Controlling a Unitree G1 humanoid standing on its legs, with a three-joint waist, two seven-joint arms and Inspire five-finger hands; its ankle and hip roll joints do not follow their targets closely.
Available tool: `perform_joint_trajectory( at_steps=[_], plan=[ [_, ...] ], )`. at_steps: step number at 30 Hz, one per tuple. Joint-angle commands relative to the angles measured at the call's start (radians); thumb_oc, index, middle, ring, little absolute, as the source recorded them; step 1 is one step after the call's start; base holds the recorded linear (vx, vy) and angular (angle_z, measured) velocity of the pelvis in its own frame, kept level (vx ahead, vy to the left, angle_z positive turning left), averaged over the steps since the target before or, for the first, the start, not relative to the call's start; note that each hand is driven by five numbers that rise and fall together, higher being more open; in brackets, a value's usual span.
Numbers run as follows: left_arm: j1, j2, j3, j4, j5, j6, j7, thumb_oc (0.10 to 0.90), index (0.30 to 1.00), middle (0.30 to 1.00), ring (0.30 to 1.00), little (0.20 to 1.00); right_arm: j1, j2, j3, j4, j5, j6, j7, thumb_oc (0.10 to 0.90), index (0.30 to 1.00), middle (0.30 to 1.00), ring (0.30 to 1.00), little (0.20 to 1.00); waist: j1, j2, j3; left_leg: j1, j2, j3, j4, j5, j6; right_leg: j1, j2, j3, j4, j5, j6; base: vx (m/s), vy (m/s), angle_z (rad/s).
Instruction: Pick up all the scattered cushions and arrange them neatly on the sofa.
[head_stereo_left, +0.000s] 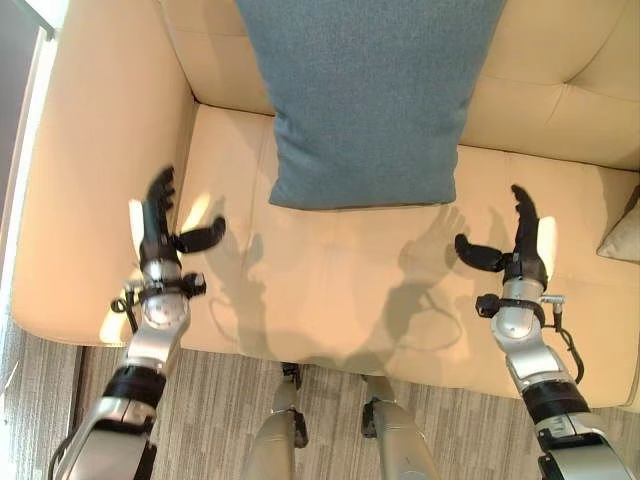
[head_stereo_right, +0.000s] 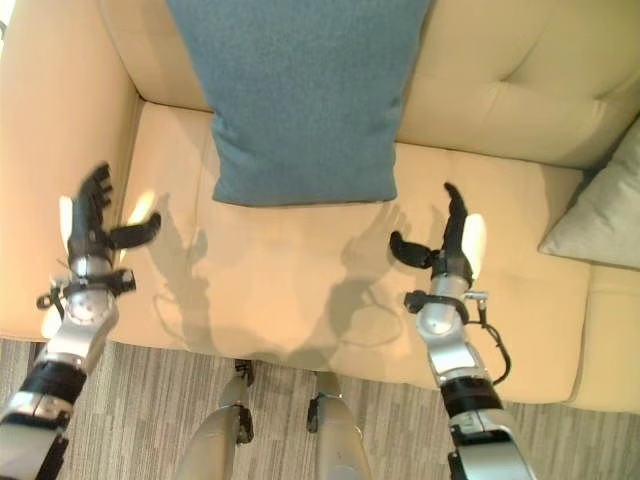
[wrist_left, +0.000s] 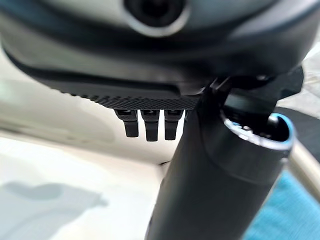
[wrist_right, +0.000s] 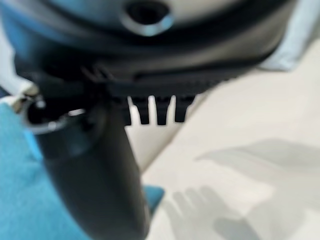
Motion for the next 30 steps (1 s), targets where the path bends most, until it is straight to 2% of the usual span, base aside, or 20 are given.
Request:
perform_joint_trajectory(
  at_steps=[1, 2, 4, 12, 17, 22, 23, 30],
  plan=[
    [0.090, -0.017, 0.013, -0.043, -0.032, -0.100, -0.055, 0.800, 0.900, 0.900, 0.900, 0.900, 0.034, -0.007, -0.041, 0.009, 0.003, -0.058, 0.007, 0.800, 0.900, 0.900, 0.900, 0.900, 0.038, -0.026, -0.134, 0.046, -0.010, -0.009, 0.001, -0.112, -0.035, 0.045, -0.014, -0.014, 0.005, -0.085, 0.068, 0.03, -0.019, 0.05],
    [0.093, -0.018, 0.013, -0.045, -0.031, -0.099, -0.055, 0.800, 0.900, 0.900, 0.900, 0.900, 0.036, -0.007, -0.040, 0.008, 0.003, -0.058, 0.007, 0.800, 0.900, 0.900, 0.900, 0.900, 0.038, -0.026, -0.135, 0.047, -0.010, -0.009, 0.001, -0.112, -0.035, 0.046, -0.014, -0.014, 0.005, -0.085, 0.068, 0.03, -0.026, 0.05],
    [0.227, -0.076, 0.039, -0.049, -0.092, -0.095, -0.103, 0.800, 0.900, 0.900, 0.900, 0.900, 0.049, 0.008, -0.058, -0.001, 0.000, -0.056, -0.005, 0.800, 0.900, 0.900, 0.900, 0.900, 0.059, -0.027, -0.119, 0.046, -0.010, -0.017, 0.001, -0.106, -0.029, 0.047, -0.014, -0.019, 0.005, -0.084, 0.064, -0.02, -0.047, 0.06],
    [0.347, -0.116, 0.052, -0.016, -0.157, -0.097, -0.142, 0.800, 0.900, 0.900, 0.900, 0.900, -0.049, -0.018, -0.082, 0.042, 0.028, -0.042, -0.078, 0.800, 0.900, 0.900, 0.900, 0.900, 0.100, -0.015, -0.096, -0.001, -0.009, -0.026, 0.001, -0.089, -0.032, 0.003, -0.011, -0.029, 0.005, -0.079, 0.062, -0.01, -0.012, 0.03],
    [0.329, -0.111, 0.042, -0.013, -0.178, -0.103, -0.150, 0.800, 0.900, 0.900, 0.900, 0.900, -0.107, -0.042, -0.071, 0.080, 0.041, -0.036, -0.094, 0.800, 0.900, 0.900, 0.900, 0.900, 0.113, -0.010, -0.088, -0.018, -0.011, -0.032, 0.001, -0.084, -0.037, -0.009, -0.008, -0.037, 0.005, -0.080, 0.061, 0.00, -0.002, 0.01],
    [0.305, -0.076, 0.003, -0.062, -0.171, -0.113, -0.167, 0.800, 0.900, 0.900, 0.900, 0.900, -0.206, -0.103, -0.051, 0.161, 0.045, -0.030, -0.121, 0.800, 0.900, 0.900, 0.900, 0.900, 0.130, -0.003, -0.080, -0.033, -0.014, -0.038, 0.001, -0.082, -0.041, -0.022, -0.008, -0.043, 0.005, -0.081, 0.061, 0.02, -0.011, 0.05],
    [0.295, -0.065, -0.020, -0.076, -0.183, -0.112, -0.178, 0.800, 0.900, 0.900, 0.900, 0.900, -0.264, -0.133, -0.031, 0.207, 0.065, -0.028, -0.127, 0.800, 0.900, 0.900, 0.900, 0.900, 0.139, -0.001, -0.074, -0.043, -0.015, -0.040, 0.001, -0.079, -0.042, -0.031, -0.007, -0.045, 0.005, -0.081, 0.062, 0.01, -0.015, 0.10],
    [0.276, -0.065, -0.049, -0.075, -0.201, -0.120, -0.185, 0.800, 0.900, 0.900, 0.900, 0.900, -0.353, -0.172, 0.027, 0.272, 0.089, -0.028, -0.109, 0.800, 0.900, 0.900, 0.900, 0.900, 0.152, 0.002, -0.067, -0.065, -0.014, -0.048, 0.001, -0.073, -0.044, -0.050, -0.006, -0.046, 0.005, -0.084, 0.062, 0.00, -0.004, 0.01]
  ],
)
